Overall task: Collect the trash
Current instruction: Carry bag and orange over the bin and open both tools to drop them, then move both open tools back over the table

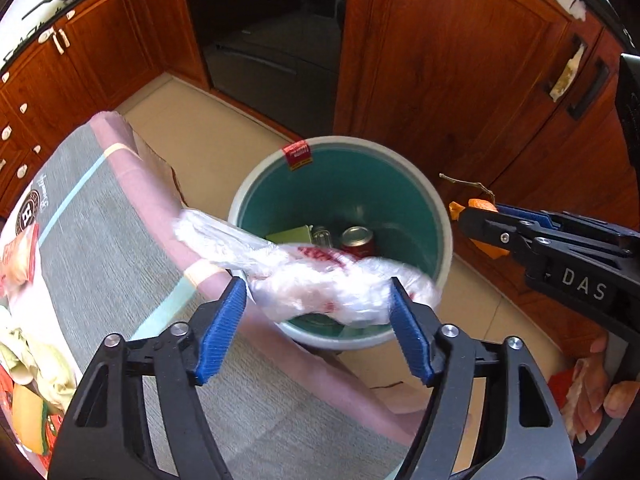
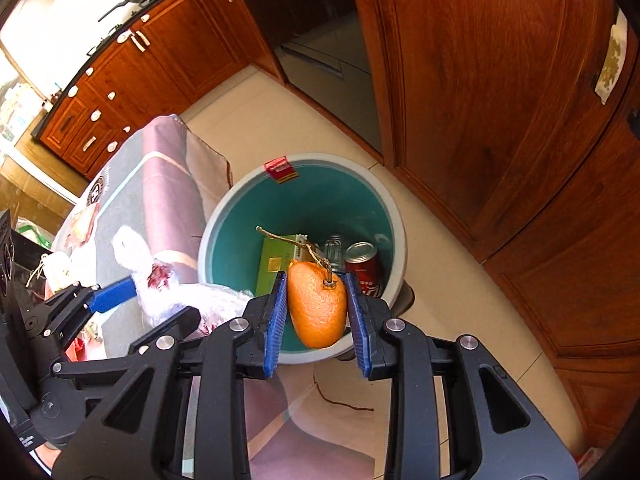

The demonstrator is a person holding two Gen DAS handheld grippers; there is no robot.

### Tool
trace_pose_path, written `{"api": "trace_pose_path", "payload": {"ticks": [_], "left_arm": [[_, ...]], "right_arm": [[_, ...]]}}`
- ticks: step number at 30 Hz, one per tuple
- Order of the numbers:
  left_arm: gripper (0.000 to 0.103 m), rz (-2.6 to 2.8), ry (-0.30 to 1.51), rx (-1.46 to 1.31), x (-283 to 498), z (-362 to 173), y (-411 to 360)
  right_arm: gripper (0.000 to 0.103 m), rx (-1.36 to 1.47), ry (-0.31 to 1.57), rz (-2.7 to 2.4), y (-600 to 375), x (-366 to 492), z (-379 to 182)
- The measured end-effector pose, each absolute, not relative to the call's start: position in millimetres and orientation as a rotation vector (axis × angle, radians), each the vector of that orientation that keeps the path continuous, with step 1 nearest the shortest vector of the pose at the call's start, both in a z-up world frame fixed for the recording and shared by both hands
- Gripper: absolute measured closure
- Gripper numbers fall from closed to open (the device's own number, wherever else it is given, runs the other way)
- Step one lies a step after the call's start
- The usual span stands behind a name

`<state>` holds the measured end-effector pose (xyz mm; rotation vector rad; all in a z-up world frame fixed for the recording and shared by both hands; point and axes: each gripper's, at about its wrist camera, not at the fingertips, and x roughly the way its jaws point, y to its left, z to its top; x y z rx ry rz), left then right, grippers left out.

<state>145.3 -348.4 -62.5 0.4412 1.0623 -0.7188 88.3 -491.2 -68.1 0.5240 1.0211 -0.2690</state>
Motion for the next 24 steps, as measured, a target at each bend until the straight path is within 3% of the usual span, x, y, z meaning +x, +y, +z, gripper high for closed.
{"api": "trace_pose_path", "payload": {"ticks": [5, 14, 15, 16, 18, 24], "left_arm": [[0.012, -0.703, 1.064, 0.446, 147.4, -68.4, -348.1], [0.010, -0.698, 1.087, 0.431, 151.7, -72.2, -334.4], [0.010, -0.696, 1.092, 0.425, 153.8, -73.7, -332.9], [0.010, -0.694, 1.097, 0.419, 153.5, -73.8, -331.6], [0.008, -0.691, 1.103, 0.411, 152.5, -74.2, -326.9], [0.008, -0.686, 1.117, 0.394, 149.8, -73.6, -313.2]], "right_arm": [[0.074, 0.519, 1.039, -0.268, -492.7, 96.9, -75.0], [0.072, 0.520, 1.072, -0.254, -488.2, 111.4, -89.6], [0.067, 0.517, 1.079, -0.251, -486.6, 113.2, -90.6], [0.051, 0.519, 1.081, -0.244, -485.9, 114.5, -90.5], [0.034, 0.519, 1.078, -0.241, -483.4, 116.3, -89.1], [0.025, 0.505, 1.089, -0.248, -474.0, 119.1, -84.0]]}}
